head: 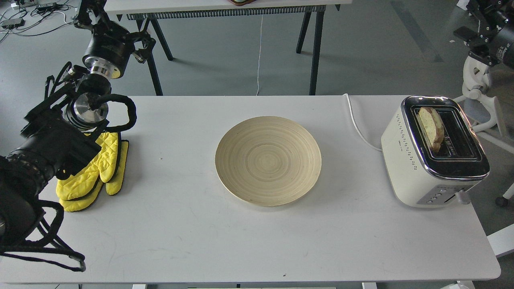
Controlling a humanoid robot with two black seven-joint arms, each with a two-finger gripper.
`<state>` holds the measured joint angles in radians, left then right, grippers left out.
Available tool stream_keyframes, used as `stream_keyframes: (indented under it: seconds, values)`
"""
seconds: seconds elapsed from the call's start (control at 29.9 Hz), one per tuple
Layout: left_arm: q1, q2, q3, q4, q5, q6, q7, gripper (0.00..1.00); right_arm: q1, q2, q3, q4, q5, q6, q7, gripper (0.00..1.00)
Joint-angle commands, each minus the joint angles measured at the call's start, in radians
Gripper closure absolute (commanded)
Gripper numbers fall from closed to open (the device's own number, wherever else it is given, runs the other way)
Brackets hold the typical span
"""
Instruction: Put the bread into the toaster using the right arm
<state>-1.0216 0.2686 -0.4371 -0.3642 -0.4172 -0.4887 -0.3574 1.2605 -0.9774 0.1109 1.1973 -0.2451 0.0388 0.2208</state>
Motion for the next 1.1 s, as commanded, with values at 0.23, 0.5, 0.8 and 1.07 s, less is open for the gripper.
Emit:
stream_keyframes:
  seconds: [0.23,0.5,0.8,1.07]
  values:
    - [0.0,0.001,0.0,0.001,0.0,0.0,0.0,0.0,-0.122,0.273,0.149,-0.228,0.225,0.007,0.124,0.0]
    - [0.0,0.001,0.0,0.001,0.0,0.0,0.0,0.0,-0.289,0.482,0.516,-0.432,0.322,0.064,0.118,0.0]
    - [0.0,0.001,-0.005,0.001,0.0,0.0,0.0,0.0,-0.371,0.571,0.733,-0.587,0.333,0.246,0.091,0.0]
    - [0.0,0.001,-0.002,0.001,0.0,0.0,0.0,0.0,-0.379,0.569,0.734,-0.581,0.333,0.262,0.089,0.0]
